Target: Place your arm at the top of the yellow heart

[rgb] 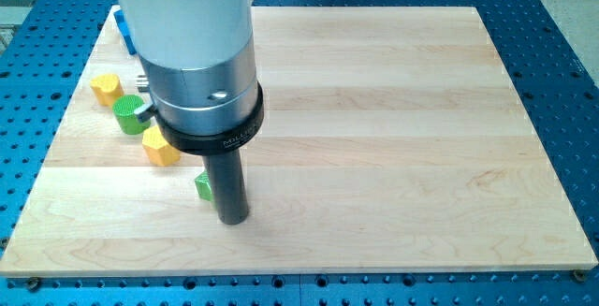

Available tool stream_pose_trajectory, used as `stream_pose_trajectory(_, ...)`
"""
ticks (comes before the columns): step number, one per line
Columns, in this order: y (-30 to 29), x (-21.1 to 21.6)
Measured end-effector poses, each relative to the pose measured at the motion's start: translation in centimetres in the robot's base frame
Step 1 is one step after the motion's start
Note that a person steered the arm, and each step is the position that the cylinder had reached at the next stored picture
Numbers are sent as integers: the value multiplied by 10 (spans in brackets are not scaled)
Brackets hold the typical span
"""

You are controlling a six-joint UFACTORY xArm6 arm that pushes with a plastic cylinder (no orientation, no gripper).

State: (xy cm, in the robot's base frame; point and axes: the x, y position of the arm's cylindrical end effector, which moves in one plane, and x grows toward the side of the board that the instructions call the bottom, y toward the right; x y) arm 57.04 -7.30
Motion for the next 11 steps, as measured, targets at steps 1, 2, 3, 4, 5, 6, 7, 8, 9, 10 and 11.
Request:
stream_pose_trajectory(1,19,8)
stream_pose_trajectory(2,46,-36)
stream_pose_trajectory(3,23,-32)
stream_pose_trajectory(4,-2,-8)
stream_pose_trajectory(5,45,-23)
stream_pose_trajectory(6,53,-136)
stream_pose_trajectory(7,18,-188)
stream_pose_trajectory(8,-3,-211)
stream_pose_trajectory(9,-37,-223)
stream_pose_trajectory(10,-86,-224)
stream_pose_trajectory(11,-136,-228)
